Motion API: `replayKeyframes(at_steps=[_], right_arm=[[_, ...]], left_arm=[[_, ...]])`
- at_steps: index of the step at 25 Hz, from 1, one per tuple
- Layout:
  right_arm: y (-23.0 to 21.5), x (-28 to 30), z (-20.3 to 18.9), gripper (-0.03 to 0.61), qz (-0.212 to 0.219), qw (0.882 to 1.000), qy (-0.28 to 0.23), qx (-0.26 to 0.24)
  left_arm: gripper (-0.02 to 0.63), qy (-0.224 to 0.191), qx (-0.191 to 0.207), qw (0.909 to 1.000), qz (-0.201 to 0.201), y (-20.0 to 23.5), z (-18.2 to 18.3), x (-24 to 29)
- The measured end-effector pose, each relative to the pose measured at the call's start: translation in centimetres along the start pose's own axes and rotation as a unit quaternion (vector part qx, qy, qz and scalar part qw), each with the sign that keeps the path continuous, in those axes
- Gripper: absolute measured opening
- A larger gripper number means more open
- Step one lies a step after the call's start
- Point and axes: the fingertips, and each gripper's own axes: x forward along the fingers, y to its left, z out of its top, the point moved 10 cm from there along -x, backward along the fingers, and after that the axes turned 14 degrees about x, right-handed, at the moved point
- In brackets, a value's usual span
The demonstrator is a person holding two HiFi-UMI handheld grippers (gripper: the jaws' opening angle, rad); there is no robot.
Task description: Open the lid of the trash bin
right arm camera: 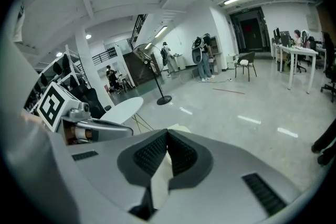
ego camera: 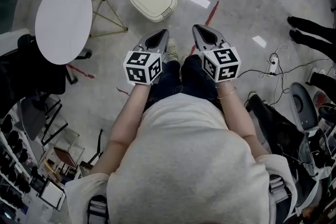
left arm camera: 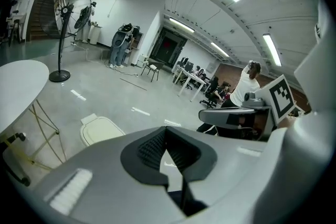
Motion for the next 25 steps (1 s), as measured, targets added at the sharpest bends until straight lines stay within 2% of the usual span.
replayKeyframes(at_steps=[7, 14, 16, 20, 25], right_arm=[[-0.5, 2.8, 0.1, 0.008, -0.005, 1.000, 0.019, 0.012], [-2.6, 7.7, -1.1, 0.006, 0.029, 0.997, 0.075, -0.007], [-3.7, 9.0, -1.8, 0.007, 0.031, 0.996, 0.083, 0.010], [-6.1, 11.5, -3.0, 0.008, 0.031, 0.994, 0.104, 0.010], [-9.4, 15.0, -5.1, 0.008, 0.029, 0.992, 0.125, 0.021]], left_arm=[[0.009, 0.026, -0.008, 0.9996, -0.010, 2.6, -0.9, 2.5], [0.009, 0.061, -0.011, 0.9981, 0.003, 4.4, -3.0, 6.6], [0.009, 0.065, -0.018, 0.9977, 0.004, 4.7, -4.0, 7.7], [0.009, 0.075, -0.032, 0.9966, 0.009, 5.8, -6.4, 10.5], [0.009, 0.079, -0.059, 0.9945, 0.036, 7.7, -9.5, 14.1]])
